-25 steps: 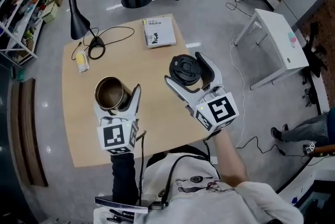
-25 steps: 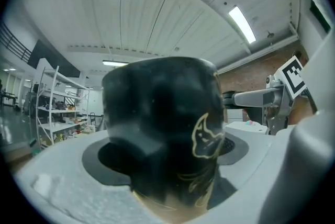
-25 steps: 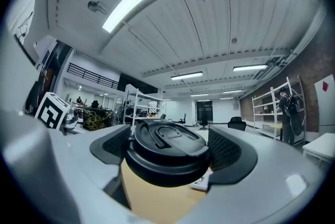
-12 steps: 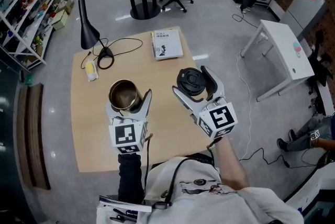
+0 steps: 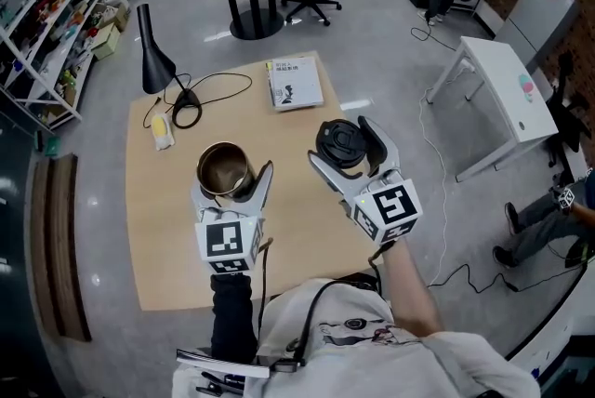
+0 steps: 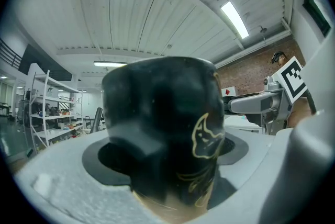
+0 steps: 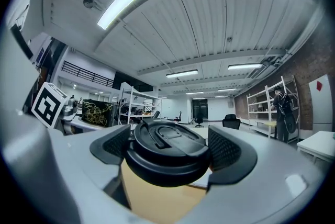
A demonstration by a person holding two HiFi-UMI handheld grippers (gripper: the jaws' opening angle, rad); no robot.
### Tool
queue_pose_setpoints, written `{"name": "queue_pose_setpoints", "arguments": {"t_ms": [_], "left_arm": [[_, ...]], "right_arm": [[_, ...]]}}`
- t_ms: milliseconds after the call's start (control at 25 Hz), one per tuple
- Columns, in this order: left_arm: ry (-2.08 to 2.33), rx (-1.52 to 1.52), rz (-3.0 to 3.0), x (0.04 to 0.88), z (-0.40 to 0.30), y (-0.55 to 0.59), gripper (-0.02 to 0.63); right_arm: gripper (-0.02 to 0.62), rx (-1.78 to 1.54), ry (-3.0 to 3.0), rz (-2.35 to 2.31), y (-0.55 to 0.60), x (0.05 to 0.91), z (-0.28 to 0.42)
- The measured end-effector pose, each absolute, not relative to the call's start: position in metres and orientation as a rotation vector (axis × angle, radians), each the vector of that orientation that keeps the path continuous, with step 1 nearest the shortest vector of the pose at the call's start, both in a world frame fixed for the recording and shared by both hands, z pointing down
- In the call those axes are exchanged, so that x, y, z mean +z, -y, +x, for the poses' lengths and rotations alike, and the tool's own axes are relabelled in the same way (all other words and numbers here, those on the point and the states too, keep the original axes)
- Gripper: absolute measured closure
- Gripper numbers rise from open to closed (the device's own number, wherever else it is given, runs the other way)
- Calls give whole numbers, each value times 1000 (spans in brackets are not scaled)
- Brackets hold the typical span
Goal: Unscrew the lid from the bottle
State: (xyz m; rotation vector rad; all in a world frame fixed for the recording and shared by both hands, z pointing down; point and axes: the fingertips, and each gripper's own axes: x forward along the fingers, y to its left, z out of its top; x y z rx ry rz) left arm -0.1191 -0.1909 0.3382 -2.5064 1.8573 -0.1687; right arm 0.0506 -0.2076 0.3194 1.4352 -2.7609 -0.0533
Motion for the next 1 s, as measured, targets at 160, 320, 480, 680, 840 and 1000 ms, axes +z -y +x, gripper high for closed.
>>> {"name": "queue_pose_setpoints", "arguments": {"t_ms": [160,320,480,680,840,1000], "left_arm": [[-1852,-162,-2507,337,-118,191,149],[-1847,-170,-2509,338,-117,191,149],[-1844,-180,-2517,341,-115,191,149],[-1839,-179,-2522,341,-111,190,149],[-1845,-186,-2526,344,-111,189,149],[-1844,-199,-2531,346,-108,187,149]], "right_arm": [[129,-36,2767,1437,210,320,51],[129,-42,2766,1433,210,321,51],[129,-38,2766,1425,211,323,51],[129,-41,2769,1414,210,325,51],[129,-35,2768,1404,208,328,50],[129,-33,2769,1397,206,329,53]]}}
